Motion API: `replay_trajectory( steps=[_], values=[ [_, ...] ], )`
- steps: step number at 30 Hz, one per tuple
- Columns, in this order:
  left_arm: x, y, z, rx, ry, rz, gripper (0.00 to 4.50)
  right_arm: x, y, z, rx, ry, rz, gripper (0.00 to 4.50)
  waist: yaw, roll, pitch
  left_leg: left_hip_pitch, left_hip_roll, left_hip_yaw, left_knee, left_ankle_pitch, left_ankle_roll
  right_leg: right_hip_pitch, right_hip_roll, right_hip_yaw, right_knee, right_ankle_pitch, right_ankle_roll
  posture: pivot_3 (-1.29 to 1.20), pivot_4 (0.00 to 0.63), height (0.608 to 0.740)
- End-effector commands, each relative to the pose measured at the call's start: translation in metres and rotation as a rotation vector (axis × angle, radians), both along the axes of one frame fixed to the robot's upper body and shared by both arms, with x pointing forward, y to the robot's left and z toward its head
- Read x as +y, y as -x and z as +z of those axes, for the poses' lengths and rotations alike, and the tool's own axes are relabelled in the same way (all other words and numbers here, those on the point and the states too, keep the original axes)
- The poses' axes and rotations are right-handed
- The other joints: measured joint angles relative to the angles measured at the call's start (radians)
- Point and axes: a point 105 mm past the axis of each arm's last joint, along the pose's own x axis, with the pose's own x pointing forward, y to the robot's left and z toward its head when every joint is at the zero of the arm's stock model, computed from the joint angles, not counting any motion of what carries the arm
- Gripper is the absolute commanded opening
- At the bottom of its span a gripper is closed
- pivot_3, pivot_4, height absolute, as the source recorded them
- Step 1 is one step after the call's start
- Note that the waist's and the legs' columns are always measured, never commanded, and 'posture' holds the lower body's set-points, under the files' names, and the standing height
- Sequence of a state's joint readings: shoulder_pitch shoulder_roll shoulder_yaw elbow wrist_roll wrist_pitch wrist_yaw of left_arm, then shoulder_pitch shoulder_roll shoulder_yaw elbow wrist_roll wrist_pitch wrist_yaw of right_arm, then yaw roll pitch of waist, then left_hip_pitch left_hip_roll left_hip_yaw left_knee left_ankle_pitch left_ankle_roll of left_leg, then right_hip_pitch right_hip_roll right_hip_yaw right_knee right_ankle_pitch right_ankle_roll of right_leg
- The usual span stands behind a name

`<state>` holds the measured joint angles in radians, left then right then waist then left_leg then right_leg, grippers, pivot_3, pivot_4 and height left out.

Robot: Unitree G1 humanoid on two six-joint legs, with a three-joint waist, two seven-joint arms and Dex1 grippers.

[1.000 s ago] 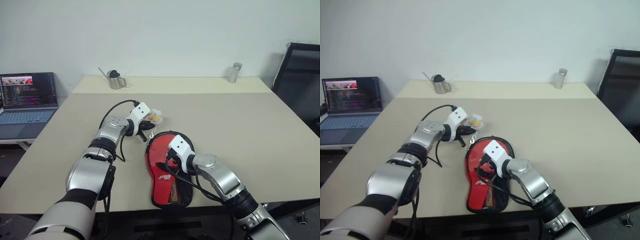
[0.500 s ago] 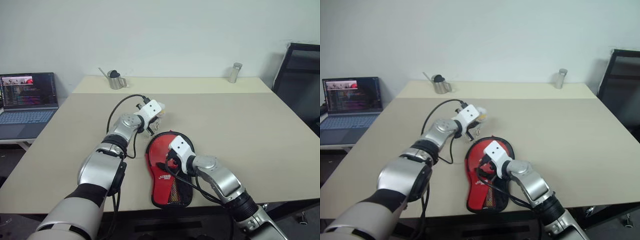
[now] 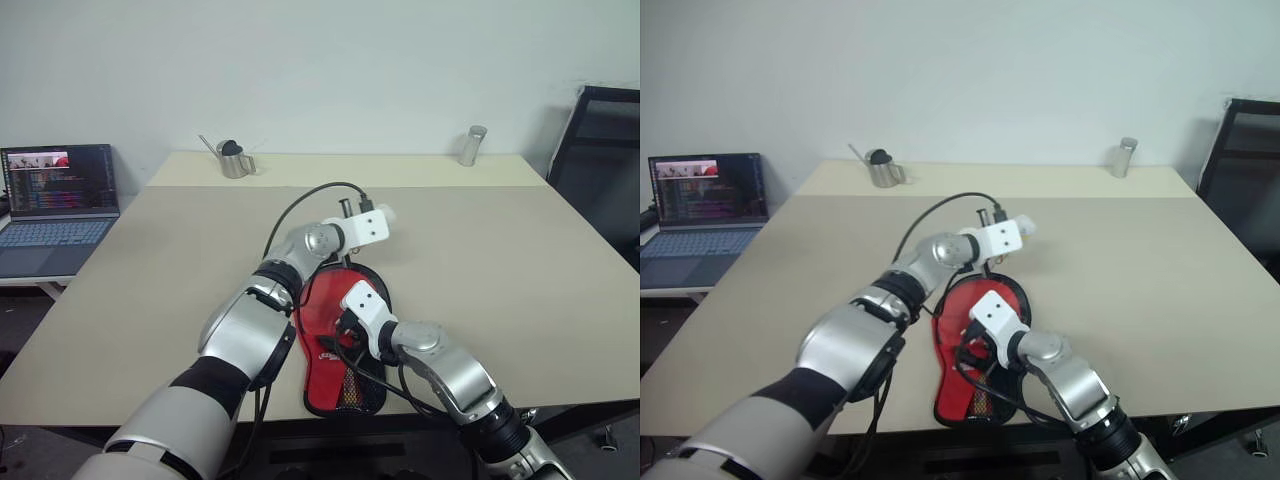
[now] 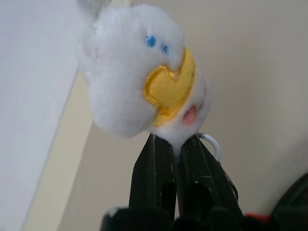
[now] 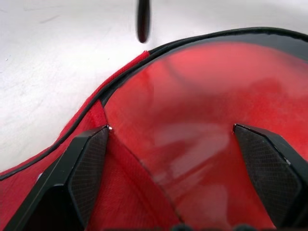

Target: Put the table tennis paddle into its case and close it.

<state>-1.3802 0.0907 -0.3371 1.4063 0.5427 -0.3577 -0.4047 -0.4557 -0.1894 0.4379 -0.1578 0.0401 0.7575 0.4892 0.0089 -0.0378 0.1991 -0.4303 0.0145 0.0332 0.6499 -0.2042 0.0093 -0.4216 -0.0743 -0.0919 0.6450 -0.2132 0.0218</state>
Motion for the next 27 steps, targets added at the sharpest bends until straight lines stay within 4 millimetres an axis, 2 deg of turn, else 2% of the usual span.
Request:
replay_trajectory(
  steps=[1, 4, 7, 11, 15, 18, 22, 27],
  values=[
    [-0.054, 0.023, 0.038, -0.108, 0.039, -0.206, 0.03, -0.009, 0.015, -0.047, 0.174, 0.115, -0.021, 4.5, 0.002, 0.0, 0.0, 0.0, 0.0, 0.0, 0.0, 0.0, 0.0, 0.0, 0.0, 0.0, 0.0, 0.0, 0.0, 0.0, 0.15, 0.74],
    [-0.073, 0.037, 0.037, -0.081, 0.055, -0.296, 0.03, -0.007, 0.015, -0.047, 0.173, 0.112, -0.023, 4.5, 0.005, 0.0, 0.0, 0.0, 0.0, 0.0, 0.0, 0.0, 0.0, 0.0, 0.0, 0.0, 0.0, 0.0, 0.0, 0.0, 0.15, 0.74],
    [-0.082, 0.047, 0.029, -0.031, 0.061, -0.356, 0.03, -0.006, 0.013, -0.045, 0.17, 0.107, -0.026, 4.5, 0.005, 0.001, -0.001, 0.0, 0.0, 0.0, 0.0, 0.0, 0.0, 0.0, 0.0, 0.0, 0.0, 0.0, 0.0, 0.0, 0.15, 0.74],
    [-0.084, 0.055, 0.013, 0.029, 0.019, -0.412, 0.03, -0.003, 0.012, -0.044, 0.165, 0.101, -0.026, 4.5, 0.006, 0.003, -0.002, 0.0, 0.0, -0.001, 0.0, 0.0, 0.0, 0.0, 0.0, -0.001, 0.0, 0.0, 0.0, 0.0, 0.15, 0.74],
    [-0.076, 0.055, -0.003, 0.105, -0.019, -0.406, 0.03, -0.001, 0.01, -0.042, 0.16, 0.093, -0.024, 4.5, 0.004, 0.004, -0.003, 0.0, 0.0, 0.0, 0.0, 0.0, 0.0, 0.0, 0.0, -0.001, 0.0, 0.0, 0.0, 0.0, 0.15, 0.74],
    [-0.072, 0.055, -0.008, 0.152, -0.012, -0.404, 0.75, 0.002, 0.01, -0.041, 0.159, 0.089, -0.02, 4.5, -0.001, 0.006, -0.004, 0.0, 0.0, 0.0, 0.0, 0.0, 0.0, 0.0, 0.0, -0.001, 0.0, 0.0, 0.0, 0.0, 0.15, 0.74],
    [-0.064, 0.051, -0.009, 0.165, -0.022, -0.378, 2.1, 0.003, 0.007, -0.04, 0.154, 0.086, -0.018, 4.5, -0.007, 0.006, -0.005, 0.0, 0.001, 0.0, 0.0, 0.0, 0.0, 0.0, 0.001, -0.001, 0.001, 0.0, 0.0, 0.0, 0.15, 0.74],
    [-0.035, 0.024, 0.005, 0.089, 0.002, -0.204, 3.81, 0.003, 0.001, -0.037, 0.141, 0.085, -0.017, 4.5, -0.014, 0.008, -0.006, 0.002, 0.002, 0.0, 0.0, 0.0, 0.0, 0.001, 0.001, 0.0, 0.001, 0.0, 0.0, 0.0, 0.15, 0.74]
  ],
)
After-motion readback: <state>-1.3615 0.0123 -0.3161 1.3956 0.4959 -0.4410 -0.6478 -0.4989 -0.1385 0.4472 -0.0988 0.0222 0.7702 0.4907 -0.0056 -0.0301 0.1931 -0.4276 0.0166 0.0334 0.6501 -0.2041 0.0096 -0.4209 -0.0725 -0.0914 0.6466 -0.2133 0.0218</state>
